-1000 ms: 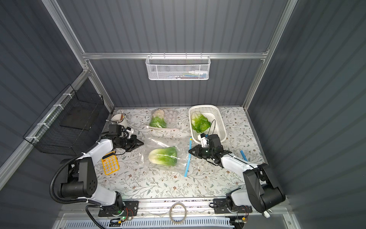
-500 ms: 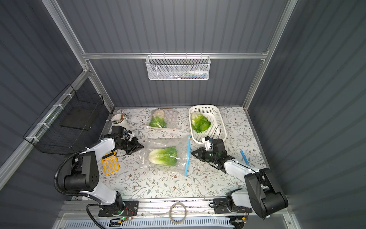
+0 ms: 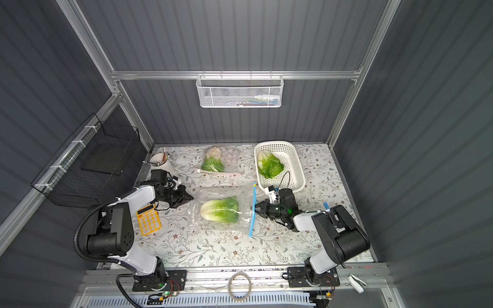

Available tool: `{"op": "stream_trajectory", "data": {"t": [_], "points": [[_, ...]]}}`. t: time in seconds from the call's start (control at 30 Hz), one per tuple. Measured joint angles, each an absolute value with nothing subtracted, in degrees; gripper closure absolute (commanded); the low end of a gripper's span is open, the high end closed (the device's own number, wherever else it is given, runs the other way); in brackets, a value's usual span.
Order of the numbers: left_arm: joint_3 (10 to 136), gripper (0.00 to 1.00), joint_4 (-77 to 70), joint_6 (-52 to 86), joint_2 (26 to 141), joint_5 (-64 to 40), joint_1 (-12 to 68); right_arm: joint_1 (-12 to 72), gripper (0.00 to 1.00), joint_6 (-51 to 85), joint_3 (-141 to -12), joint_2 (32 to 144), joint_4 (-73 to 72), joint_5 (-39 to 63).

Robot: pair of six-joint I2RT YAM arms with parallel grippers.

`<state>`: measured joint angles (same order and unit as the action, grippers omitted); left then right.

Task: Open the zip-top bag and take out the chinese cabbages
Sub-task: Pick up the Chinese cabbage from the zipper food storage bag.

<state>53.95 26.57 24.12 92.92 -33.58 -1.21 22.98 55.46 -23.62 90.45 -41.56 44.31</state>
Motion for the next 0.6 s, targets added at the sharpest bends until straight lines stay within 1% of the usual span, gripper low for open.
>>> {"op": "stream_trajectory", "data": {"t": [0.13,0.27,0.43,0.6], "points": [[54.0,1.00,26.6,24.1,93.3,-33.6,-1.2,24.7,0.77,59.4,-24.2,95.9,-51.0,45.9],[54.0,1.00,26.6,24.1,93.8,-33.6,-1.2,26.5,0.66,63.4,-24.3,100.8,-59.9,47.0],[54.0,1.00,26.6,24.1,94.0,-33.7,-1.2,27.7,0.58,67.1,-24.2,103.6,-66.7,47.2],[54.1,1.00,26.6,24.1,94.1,-33.9,-1.2,28.1,0.54,68.7,-24.1,103.6,-69.5,47.2]]}}
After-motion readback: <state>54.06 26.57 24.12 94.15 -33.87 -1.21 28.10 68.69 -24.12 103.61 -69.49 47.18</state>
